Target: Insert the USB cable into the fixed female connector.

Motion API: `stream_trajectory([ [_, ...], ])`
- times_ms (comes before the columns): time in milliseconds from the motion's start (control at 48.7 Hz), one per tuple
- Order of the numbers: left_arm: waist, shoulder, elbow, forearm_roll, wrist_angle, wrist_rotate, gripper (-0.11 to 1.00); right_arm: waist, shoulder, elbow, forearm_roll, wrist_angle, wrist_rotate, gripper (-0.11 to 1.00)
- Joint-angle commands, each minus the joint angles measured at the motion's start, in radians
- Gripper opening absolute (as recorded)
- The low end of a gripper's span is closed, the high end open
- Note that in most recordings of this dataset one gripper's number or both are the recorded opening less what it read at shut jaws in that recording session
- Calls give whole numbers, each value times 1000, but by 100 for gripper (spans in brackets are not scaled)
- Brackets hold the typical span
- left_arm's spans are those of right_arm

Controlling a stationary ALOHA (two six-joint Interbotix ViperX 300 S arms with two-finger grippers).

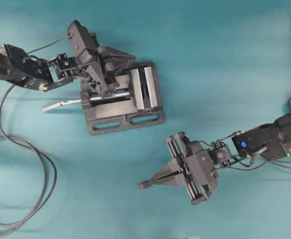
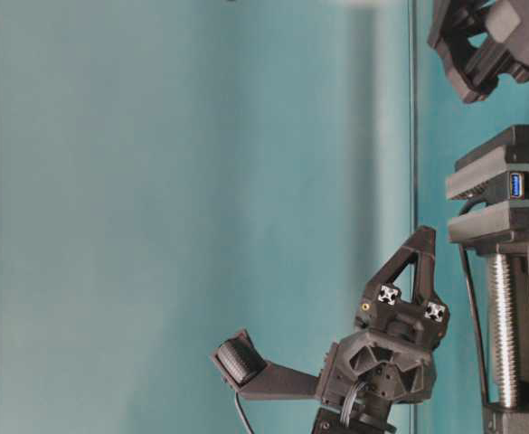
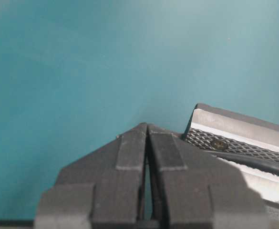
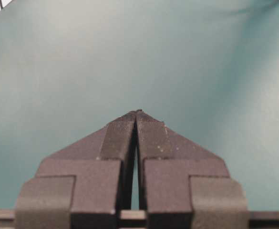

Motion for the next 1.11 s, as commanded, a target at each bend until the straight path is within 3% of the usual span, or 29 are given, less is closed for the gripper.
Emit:
stream_trajectory([
  [0,-8,-41,-15,34,6,18,1,3,-8,-21,0,-2,3,-1],
  [82,-9,-64,-3,35,23,18,7,3,-8,-26,2,-3,12,0],
  [123,-11,-78,6,35,31,18,4,3,-9,-29,0,-2,23,-1],
  [226,-14,-118,29,35,49,6,1,3,-8,-37,2,9,81,-1],
  [369,-46,-195,57,35,127,6,6,3,-8,-49,0,66,150,-1],
  [451,-77,-270,64,35,227,6,17,5,-8,-52,0,91,161,-1],
  [677,-152,-451,66,28,588,-21,81,2,-8,-67,2,103,158,-1],
  [759,-172,-495,60,26,663,-57,96,2,-8,-74,0,109,160,-1],
  [882,-193,-558,83,26,678,-110,99,2,-8,-77,0,123,160,-1],
  [1087,-236,-614,163,26,603,-123,99,-3,-8,-89,2,163,158,2],
])
